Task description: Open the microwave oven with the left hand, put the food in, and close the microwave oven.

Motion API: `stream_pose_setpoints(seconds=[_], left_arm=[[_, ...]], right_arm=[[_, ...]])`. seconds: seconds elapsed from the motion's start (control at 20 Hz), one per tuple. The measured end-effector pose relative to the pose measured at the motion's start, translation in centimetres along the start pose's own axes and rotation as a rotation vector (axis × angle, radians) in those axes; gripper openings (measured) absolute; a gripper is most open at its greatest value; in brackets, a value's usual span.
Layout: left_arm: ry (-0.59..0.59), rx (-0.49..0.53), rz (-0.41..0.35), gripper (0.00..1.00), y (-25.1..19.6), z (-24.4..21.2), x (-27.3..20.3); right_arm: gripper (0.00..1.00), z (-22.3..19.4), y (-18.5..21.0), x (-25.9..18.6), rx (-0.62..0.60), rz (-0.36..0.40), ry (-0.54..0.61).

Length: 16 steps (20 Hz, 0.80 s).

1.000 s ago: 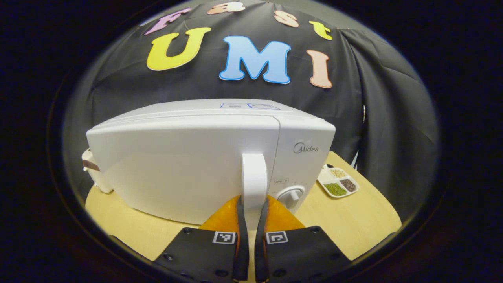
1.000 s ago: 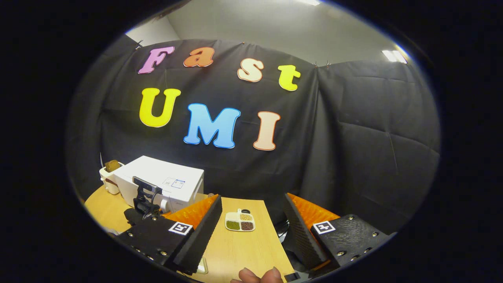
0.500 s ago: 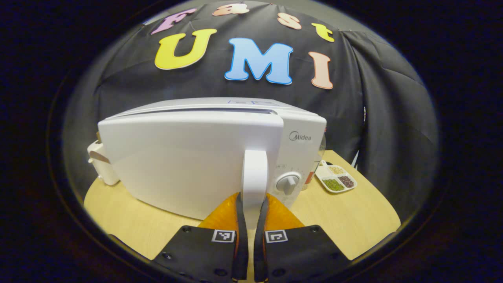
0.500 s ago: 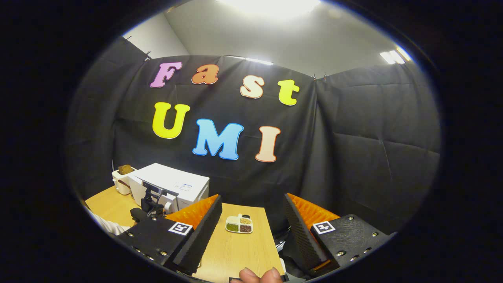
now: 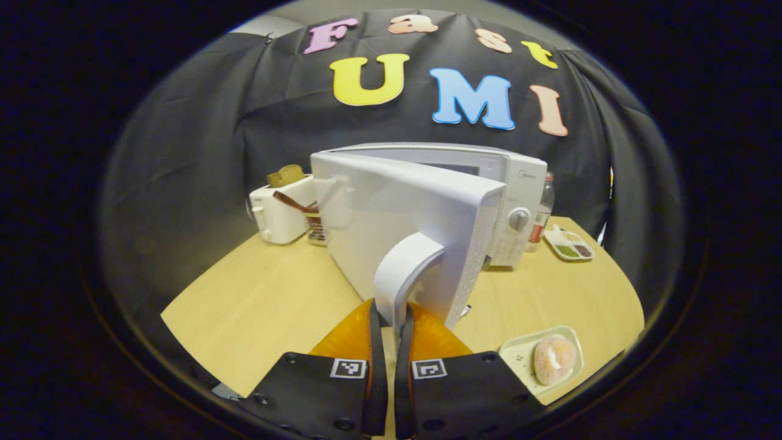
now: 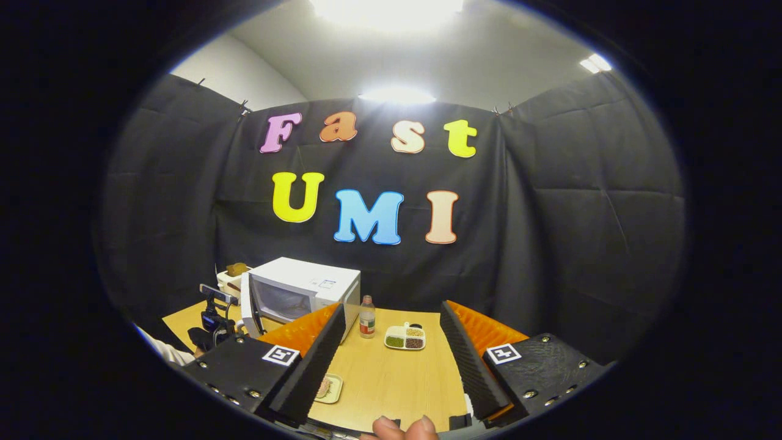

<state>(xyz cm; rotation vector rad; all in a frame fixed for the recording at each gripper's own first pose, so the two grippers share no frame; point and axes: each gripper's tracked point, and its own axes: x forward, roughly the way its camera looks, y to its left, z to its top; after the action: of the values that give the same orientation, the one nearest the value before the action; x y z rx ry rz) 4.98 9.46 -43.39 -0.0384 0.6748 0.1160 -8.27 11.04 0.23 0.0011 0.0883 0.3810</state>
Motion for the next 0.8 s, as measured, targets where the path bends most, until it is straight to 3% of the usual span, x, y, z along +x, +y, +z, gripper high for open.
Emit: stream_pose_setpoints(seconds=[0.15,0.5,0.8], left_arm=[[0.022,0.007,0.029,0.13,4.1,-1.0,-0.7],[-0.021,0.012,-0.102,0.11,11.5,-2.0,-1.2],[-0.090,-0.062,-0.207,0.13,17.3,-2.4,-0.5]], right_arm=[[0.96,-1.1,2.2,0.3,0.030,0.017,0.023],[0.96,-6.4,10.1,4.3,-0.018,0.035,0.157],[0.96,-16.5,15.8,9.7,-0.101,0.034,0.380]])
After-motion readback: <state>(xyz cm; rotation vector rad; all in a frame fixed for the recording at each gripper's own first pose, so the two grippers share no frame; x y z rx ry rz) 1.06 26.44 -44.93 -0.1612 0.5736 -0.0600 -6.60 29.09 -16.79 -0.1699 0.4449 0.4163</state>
